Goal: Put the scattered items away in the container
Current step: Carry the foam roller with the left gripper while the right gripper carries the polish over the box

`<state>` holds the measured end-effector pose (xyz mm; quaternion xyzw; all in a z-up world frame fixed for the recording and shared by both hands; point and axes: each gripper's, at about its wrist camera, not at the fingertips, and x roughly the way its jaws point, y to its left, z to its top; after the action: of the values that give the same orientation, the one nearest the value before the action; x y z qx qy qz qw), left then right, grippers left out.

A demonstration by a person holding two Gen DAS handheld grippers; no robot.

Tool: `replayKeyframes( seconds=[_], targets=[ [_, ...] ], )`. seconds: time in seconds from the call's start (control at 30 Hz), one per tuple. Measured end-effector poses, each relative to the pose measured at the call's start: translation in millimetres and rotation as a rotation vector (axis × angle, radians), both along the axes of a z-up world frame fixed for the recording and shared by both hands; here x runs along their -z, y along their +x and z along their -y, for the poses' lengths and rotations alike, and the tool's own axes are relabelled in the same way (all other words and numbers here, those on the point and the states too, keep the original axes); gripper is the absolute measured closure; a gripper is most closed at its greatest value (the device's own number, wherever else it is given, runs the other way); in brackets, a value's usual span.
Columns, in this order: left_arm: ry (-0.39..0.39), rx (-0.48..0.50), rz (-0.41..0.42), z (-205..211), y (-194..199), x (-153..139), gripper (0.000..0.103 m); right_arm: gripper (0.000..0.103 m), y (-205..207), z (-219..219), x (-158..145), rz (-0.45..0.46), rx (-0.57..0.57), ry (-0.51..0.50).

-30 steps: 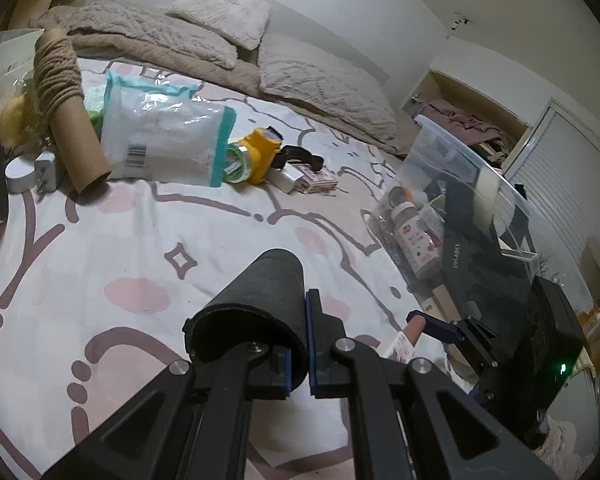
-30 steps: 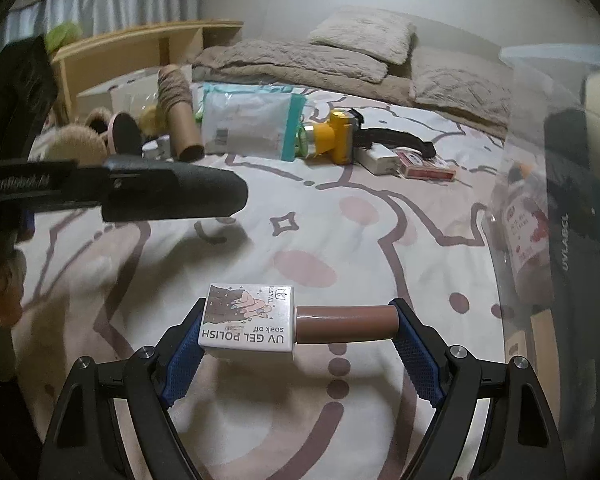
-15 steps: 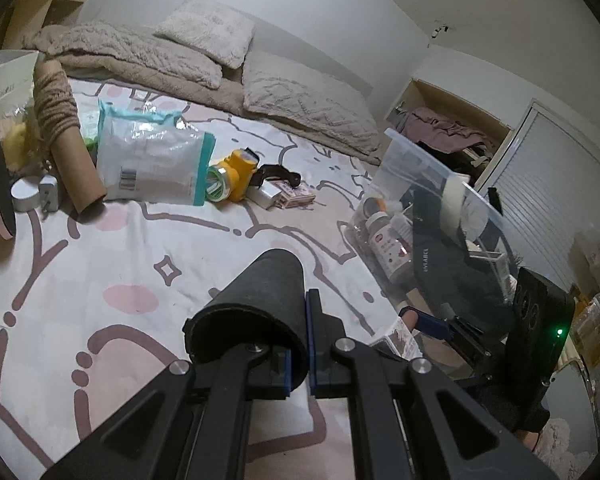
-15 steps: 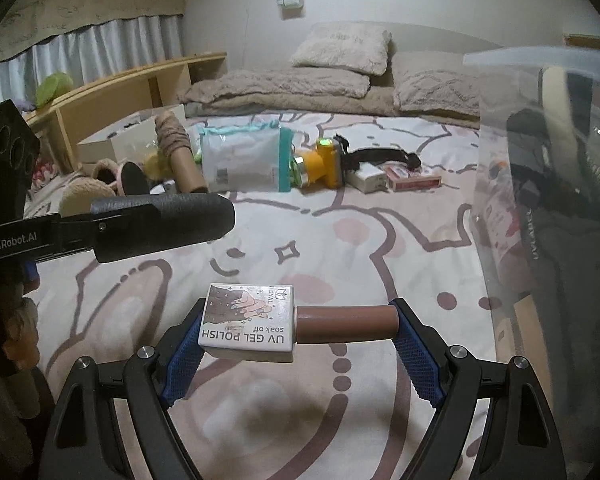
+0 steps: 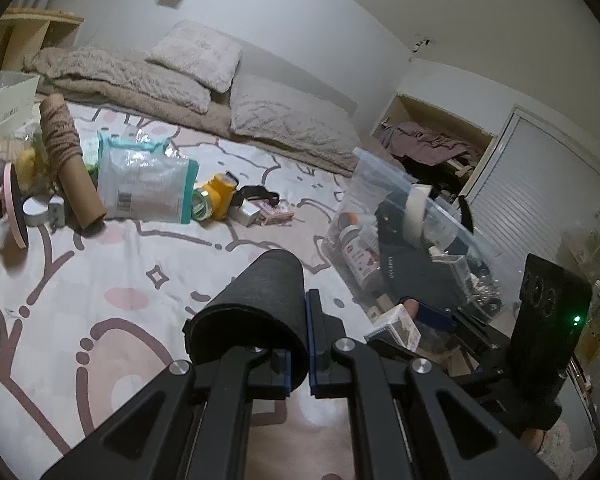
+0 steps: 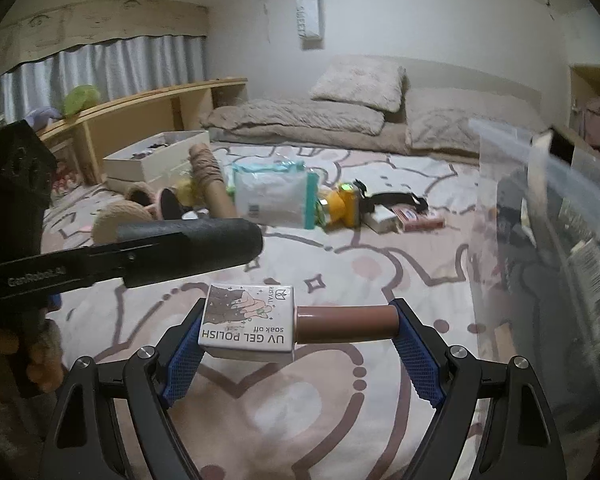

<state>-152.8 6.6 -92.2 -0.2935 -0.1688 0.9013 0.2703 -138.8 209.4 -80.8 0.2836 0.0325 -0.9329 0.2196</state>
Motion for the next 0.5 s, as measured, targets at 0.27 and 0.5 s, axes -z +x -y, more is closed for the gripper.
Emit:
replayKeyframes(
  seconds=[0.27, 0.5],
  targets=[
    [0.011, 0.036, -0.100, -8, 24, -31, 0.097, 0.016, 25, -9, -41, -0.086, -0.001, 0.022],
    [0.043, 0.064, -0.160, -15, 39, -59, 0.097, 0.016, 34, -33, -75, -0.077, 0.007, 0.005]
  ],
)
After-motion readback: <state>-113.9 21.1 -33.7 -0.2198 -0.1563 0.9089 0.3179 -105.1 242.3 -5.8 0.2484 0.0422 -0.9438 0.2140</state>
